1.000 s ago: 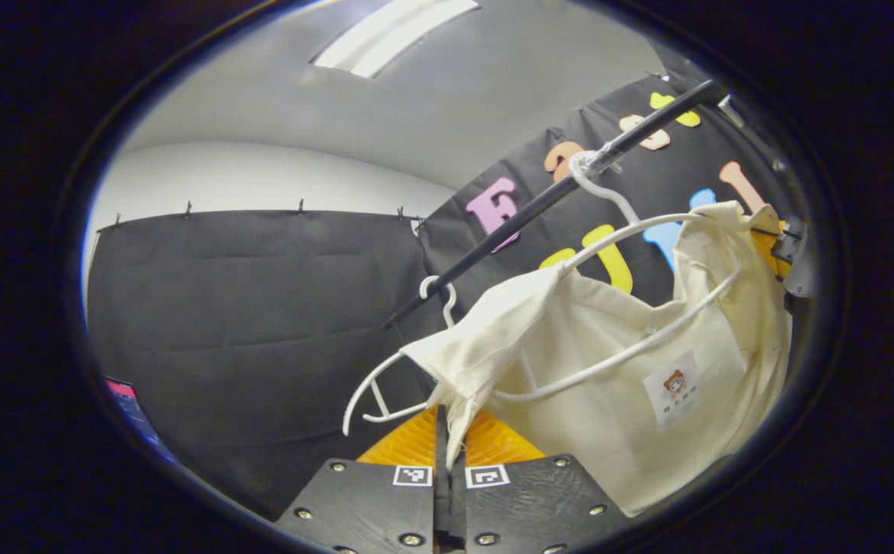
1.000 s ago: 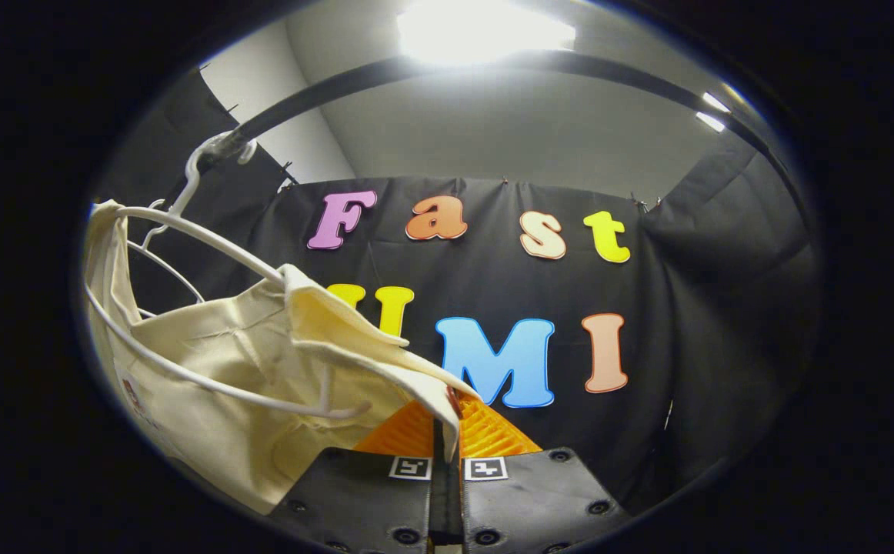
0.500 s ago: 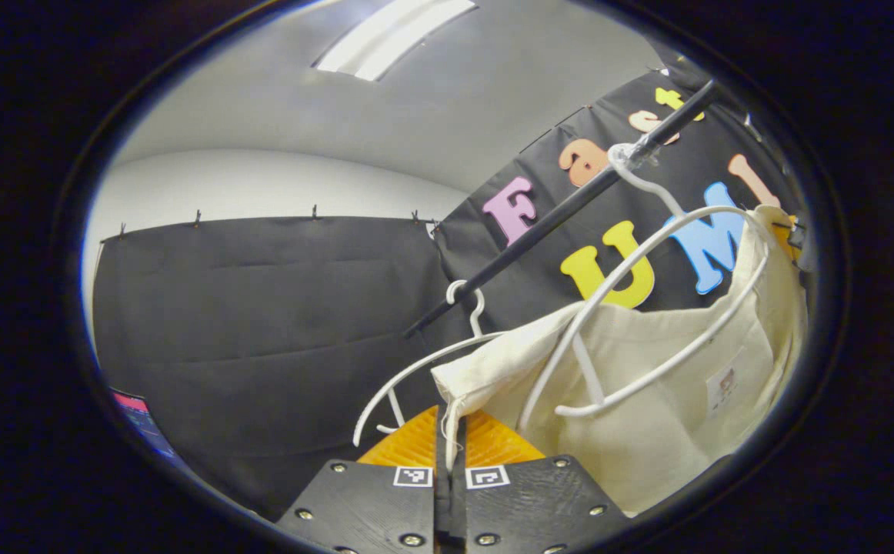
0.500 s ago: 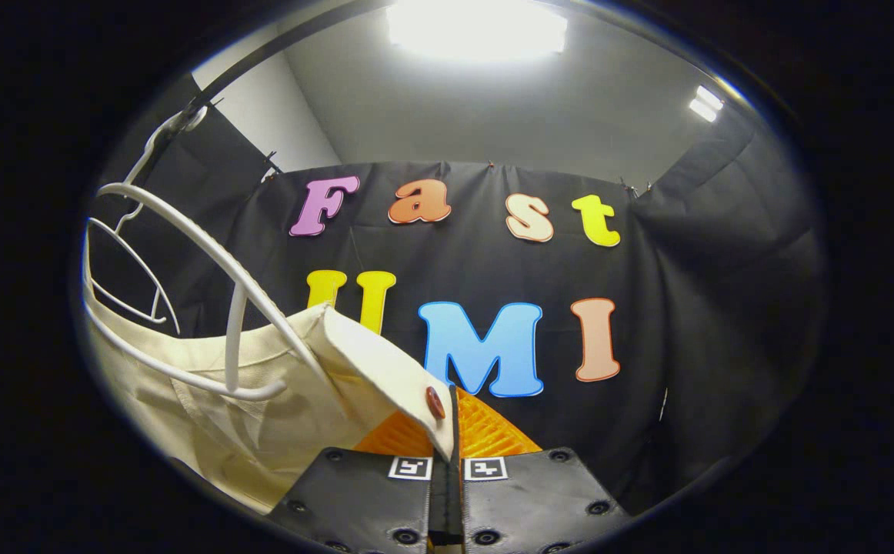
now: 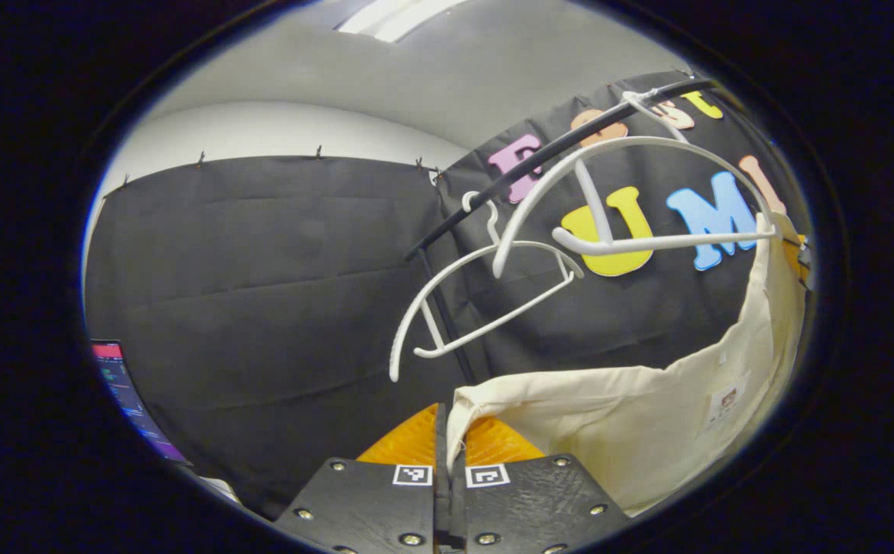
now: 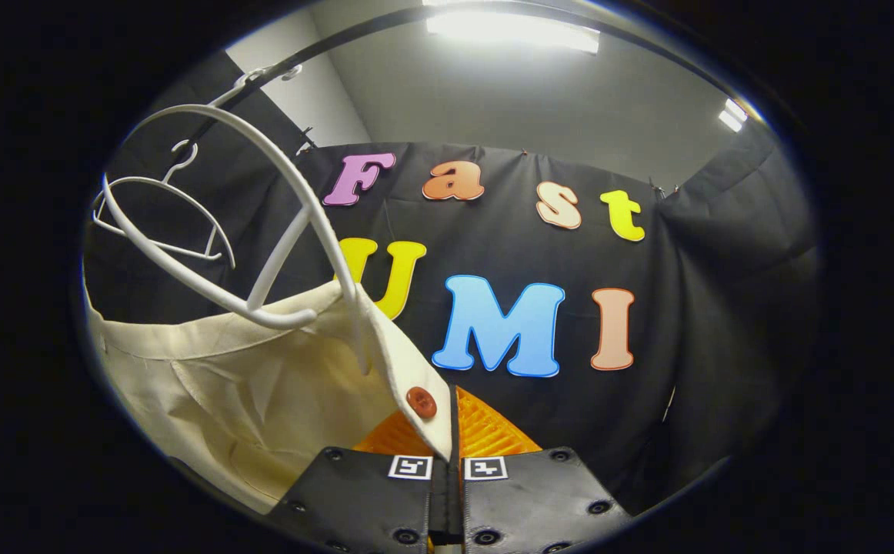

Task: Grasp the clothes on the hanger with both hands and then place them into the laundry hamper below.

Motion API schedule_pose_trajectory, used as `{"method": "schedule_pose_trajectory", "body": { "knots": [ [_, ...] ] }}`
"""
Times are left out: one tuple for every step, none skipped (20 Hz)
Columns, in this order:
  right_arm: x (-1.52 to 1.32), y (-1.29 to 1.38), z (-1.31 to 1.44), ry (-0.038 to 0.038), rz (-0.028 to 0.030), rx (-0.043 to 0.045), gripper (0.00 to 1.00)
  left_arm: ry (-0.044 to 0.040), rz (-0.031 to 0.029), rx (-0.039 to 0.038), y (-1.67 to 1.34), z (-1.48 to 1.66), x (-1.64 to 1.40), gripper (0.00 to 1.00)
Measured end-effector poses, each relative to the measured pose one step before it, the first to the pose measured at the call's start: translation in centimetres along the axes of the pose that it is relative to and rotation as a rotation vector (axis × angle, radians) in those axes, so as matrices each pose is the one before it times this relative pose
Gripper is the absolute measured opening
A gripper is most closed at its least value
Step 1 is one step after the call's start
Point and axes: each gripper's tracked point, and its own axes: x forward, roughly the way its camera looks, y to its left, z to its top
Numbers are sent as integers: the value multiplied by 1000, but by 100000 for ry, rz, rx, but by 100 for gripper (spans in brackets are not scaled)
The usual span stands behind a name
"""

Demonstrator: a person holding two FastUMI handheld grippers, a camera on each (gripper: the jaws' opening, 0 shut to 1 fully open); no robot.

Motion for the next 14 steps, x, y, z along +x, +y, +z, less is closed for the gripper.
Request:
{"method": "schedule_pose_trajectory", "body": {
  "knots": [
    [-552, 579, -215, 378, 1265, -5, 1, 362, -205, 467, -131, -765, -544, 1],
    [-411, 575, -278, 479, 1150, -507, 1, 655, -438, -110, 28, -605, -320, 1],
    [-312, 410, -448, 1078, 888, -724, 1, 584, -694, -389, 340, -791, -270, 0],
    [-126, 367, -549, 1188, 541, -163, 1, 520, -384, 39, 129, -536, -78, 1],
    [65, 234, -788, 2196, 594, 996, 1, 416, -62, 409, 38, -430, 179, 1],
    [247, 207, -871, 3028, 393, 2855, 1, 657, -260, 173, -41, -393, 256, 1],
    [226, 26, -1029, 4084, 137, 3998, 1, 834, -515, -403, 13, -471, 276, 1],
    [196, -212, -1253, 4185, -1074, 3754, 1, 578, 287, -459, 232, -308, 179, 1],
    [-150, -20, -1065, 3093, 65, 2704, 1, 420, -418, -449, 145, -428, -103, 1],
    [-246, 228, -903, 1722, 105, 269, 1, 96, -581, -200, -8, -277, -58, 1],
    [-543, 308, -813, 778, 66, -2375, 1, 108, -44, 871, 225, -394, -100, 1],
    [-416, 484, -392, 28, 663, -3068, 1, 277, 215, 1629, 163, -357, -33, 2],
    [-602, 690, -603, 463, 1396, -2472, 1, 414, -93, 755, -64, -579, -532, 1],
    [-675, 724, -440, 709, 1684, -1092, 1, 794, -542, -237, -72, -503, -242, 1]
  ]
}}
